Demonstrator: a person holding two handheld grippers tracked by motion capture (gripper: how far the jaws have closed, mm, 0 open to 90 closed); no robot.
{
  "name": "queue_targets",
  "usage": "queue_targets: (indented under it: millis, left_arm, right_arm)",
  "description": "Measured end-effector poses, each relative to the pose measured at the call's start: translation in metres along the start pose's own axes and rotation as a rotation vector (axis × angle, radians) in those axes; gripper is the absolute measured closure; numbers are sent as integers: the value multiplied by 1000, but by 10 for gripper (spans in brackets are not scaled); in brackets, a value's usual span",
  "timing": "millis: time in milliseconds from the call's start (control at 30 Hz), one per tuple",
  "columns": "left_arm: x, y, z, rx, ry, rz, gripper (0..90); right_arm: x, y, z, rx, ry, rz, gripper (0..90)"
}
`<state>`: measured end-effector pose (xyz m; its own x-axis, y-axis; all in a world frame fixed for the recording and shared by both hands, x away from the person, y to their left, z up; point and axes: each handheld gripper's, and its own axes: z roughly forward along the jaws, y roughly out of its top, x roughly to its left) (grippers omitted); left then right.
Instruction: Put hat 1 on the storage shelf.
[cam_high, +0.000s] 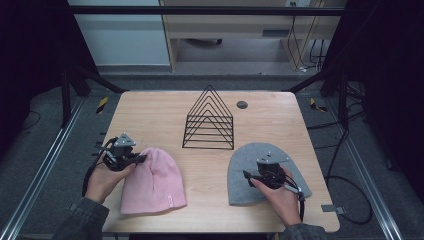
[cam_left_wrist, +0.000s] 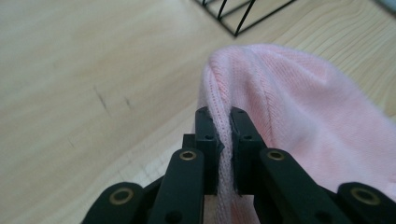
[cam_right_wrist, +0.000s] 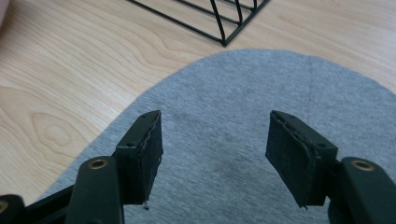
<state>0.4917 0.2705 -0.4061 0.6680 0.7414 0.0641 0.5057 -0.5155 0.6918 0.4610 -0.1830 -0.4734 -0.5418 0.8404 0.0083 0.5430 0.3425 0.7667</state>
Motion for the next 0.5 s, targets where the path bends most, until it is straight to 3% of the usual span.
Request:
queue_targets:
  millis: [33, 100, 133, 300, 400, 433, 500]
  left_arm:
    - [0, 0, 0, 0, 0, 0, 836]
    - [-14, 16, -17, -59, 15, 54, 837]
    - [-14, 16, -17, -59, 15, 54, 837]
    - [-31, 43, -41, -114, 27, 139, 838]
    - [-36, 59, -50, -132, 33, 167, 839]
    - [-38, 69, -54, -142, 52, 195, 838]
    - [-38, 73, -56, -143, 49, 187, 839]
  right_arm:
    - [1, 1, -2, -9, 1, -4, 353]
    - [2, 4, -5, -27, 4, -12, 349]
    - [2, 4, -5, -27, 4, -12, 349]
    - [11, 18, -15, -66, 37, -53, 337]
    - [27, 31, -20, -68, 78, -106, 320]
    - [32, 33, -21, -66, 84, -121, 318]
    - [36, 36, -21, -64, 92, -134, 316]
